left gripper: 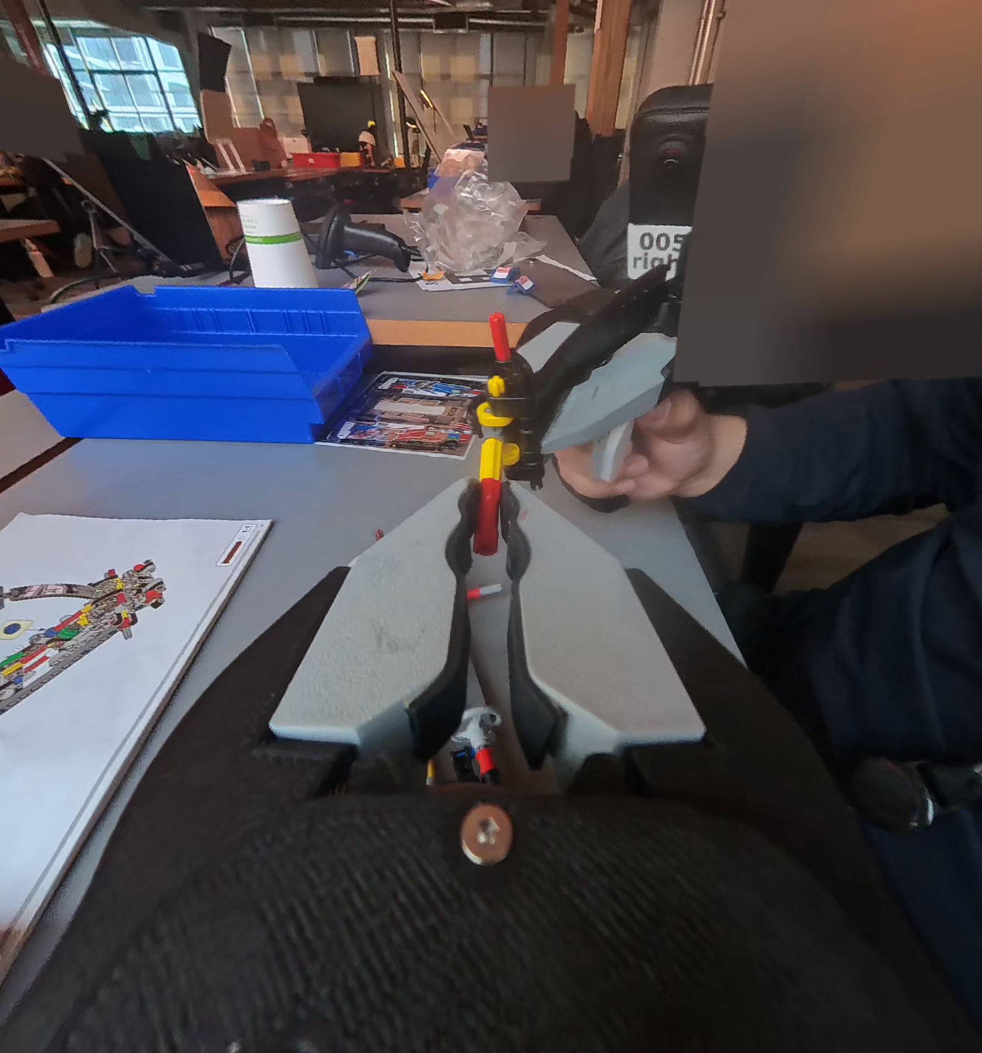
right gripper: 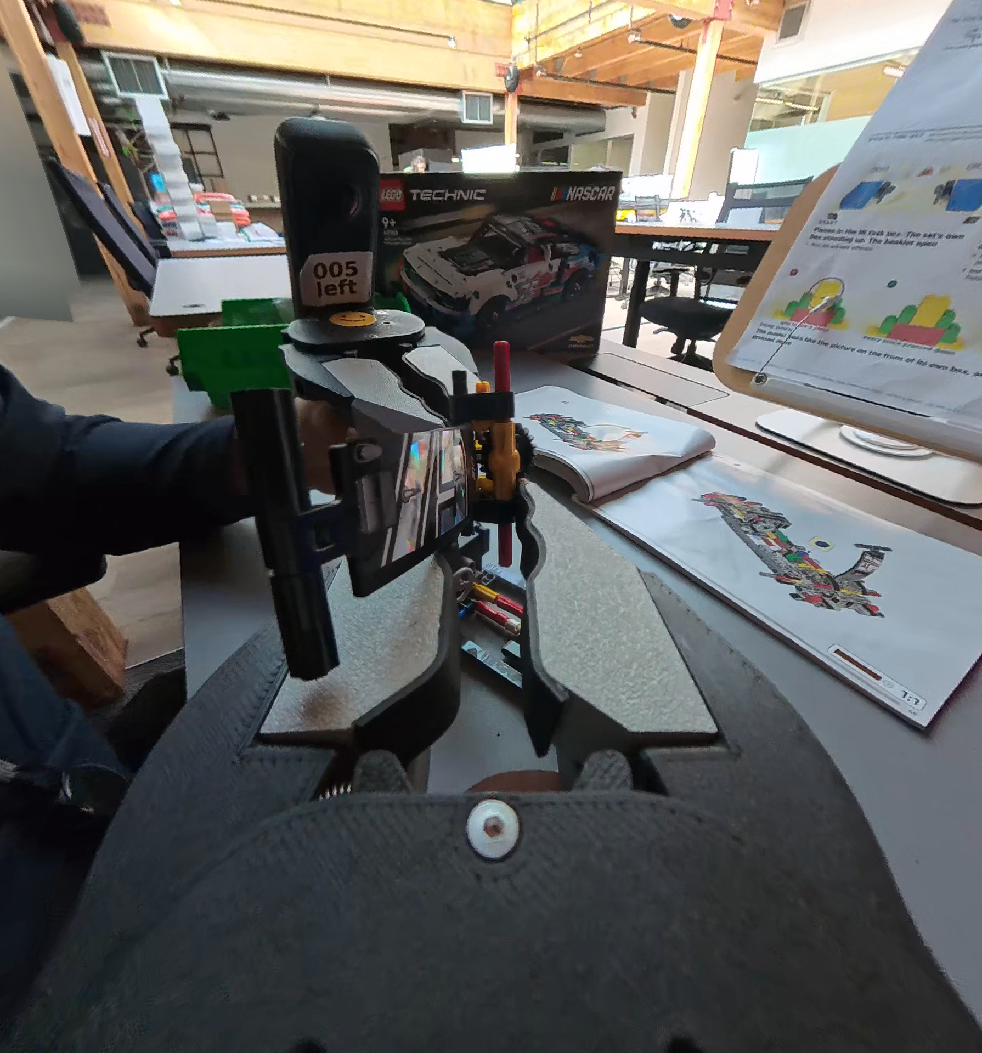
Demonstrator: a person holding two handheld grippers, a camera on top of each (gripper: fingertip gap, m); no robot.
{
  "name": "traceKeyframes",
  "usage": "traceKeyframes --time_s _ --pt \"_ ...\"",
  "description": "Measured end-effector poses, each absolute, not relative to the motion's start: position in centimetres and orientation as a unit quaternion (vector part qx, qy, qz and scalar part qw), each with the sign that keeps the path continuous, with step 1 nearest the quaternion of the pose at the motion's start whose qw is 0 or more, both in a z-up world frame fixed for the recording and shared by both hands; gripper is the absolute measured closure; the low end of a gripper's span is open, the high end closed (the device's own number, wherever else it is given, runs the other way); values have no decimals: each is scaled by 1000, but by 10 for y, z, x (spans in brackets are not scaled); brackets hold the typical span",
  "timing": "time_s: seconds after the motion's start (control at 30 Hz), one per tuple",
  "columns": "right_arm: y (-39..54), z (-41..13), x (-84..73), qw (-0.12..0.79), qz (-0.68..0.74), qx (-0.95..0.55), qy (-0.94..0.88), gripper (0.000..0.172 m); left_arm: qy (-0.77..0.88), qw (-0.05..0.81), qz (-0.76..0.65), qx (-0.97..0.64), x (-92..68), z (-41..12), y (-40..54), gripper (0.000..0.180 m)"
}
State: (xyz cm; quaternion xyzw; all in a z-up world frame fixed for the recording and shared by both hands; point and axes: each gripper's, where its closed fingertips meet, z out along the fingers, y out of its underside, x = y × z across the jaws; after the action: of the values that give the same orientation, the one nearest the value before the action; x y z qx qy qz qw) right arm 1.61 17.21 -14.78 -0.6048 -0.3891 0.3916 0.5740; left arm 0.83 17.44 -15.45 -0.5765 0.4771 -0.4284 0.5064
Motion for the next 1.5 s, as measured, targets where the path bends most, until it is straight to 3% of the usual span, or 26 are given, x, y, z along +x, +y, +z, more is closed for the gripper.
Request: traceKeyframes --time_s 0.3,0.53,0.8,1.0,1.27,1.33,1.5 --pt "179 -153 19 495 515 -629 -307 162 530 601 -252 -543 8 -158 182 178" --pt "177 -155 20 489 529 -621 -309 161 497 549 -359 -568 10 -157 177 177" --pt "175 -162 15 501 489 -626 -343 161 485 531 -381 -581 13 -158 176 176" --pt "179 -164 14 493 505 -632 -321 161 519 587 -262 -564 12 -159 181 178" --pt "180 -162 13 486 511 -633 -319 161 589 683 24 -431 9 -157 183 177" --pt "180 -162 14 488 508 -634 -320 162 579 678 -17 -453 10 -157 183 177" --pt "177 -155 13 497 497 -630 -332 163 488 581 -324 -565 10 -148 179 178"
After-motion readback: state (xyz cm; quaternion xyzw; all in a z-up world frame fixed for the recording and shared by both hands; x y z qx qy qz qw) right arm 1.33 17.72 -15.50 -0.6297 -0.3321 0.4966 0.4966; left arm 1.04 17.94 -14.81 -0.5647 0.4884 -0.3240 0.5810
